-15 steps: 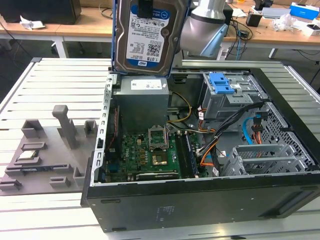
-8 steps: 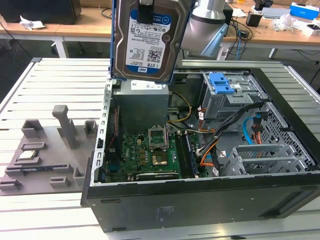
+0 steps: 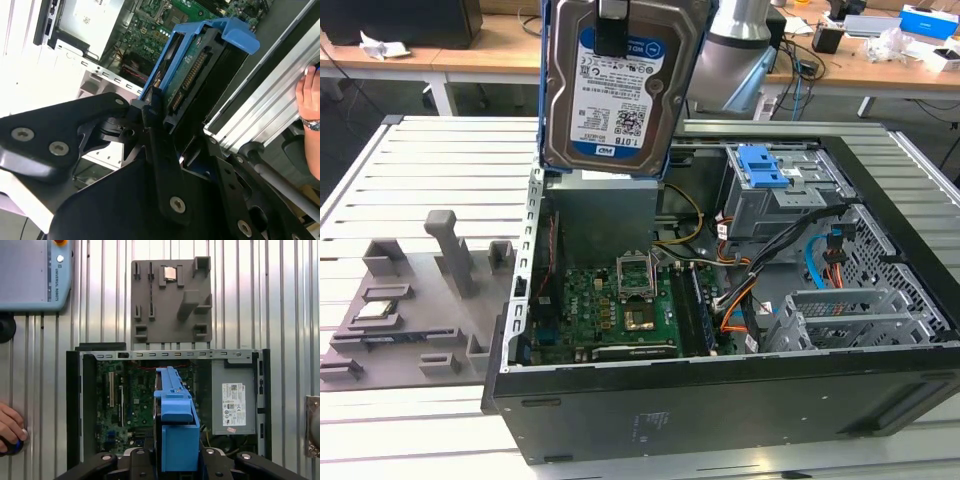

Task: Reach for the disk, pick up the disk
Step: 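Pick up the disk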

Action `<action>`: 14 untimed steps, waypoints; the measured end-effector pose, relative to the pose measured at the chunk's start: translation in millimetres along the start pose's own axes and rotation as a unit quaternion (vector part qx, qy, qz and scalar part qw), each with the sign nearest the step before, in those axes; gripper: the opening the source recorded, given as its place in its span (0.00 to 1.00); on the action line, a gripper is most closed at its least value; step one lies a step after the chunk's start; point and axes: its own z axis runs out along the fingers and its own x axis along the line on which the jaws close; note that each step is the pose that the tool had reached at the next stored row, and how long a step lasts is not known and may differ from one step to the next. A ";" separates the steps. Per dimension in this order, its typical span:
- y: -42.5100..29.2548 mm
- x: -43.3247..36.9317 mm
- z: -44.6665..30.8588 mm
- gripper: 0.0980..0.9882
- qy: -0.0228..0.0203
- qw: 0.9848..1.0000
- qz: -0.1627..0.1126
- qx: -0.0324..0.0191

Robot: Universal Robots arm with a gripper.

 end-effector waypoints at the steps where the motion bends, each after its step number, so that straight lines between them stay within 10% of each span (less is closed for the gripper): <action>1: 0.0 1.5 0.0 0.30 0.000 1.000 0.000 0.000; 14: 0.1 28.9 0.3 0.30 0.000 1.000 0.000 0.000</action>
